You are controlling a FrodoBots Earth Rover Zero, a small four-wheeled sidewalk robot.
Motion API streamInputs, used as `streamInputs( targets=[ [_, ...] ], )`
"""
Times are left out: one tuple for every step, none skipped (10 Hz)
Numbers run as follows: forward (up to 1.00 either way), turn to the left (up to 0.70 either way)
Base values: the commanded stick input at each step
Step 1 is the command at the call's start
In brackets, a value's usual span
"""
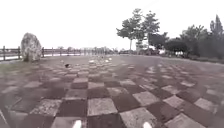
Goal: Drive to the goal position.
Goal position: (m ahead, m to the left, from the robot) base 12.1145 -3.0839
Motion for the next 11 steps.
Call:
streamInputs(
  targets=[
    [0.85,0.01],
    [0.85,0.01],
    [0.85,0.01],
    [0.85,0.01],
    [0.85,0.01],
    [0.85,0.01],
    [0.85,0.01],
    [0.85,0.01],
    [0.85,0.01],
    [0.85,0.01],
    [0.85,0.01]
  ],
)
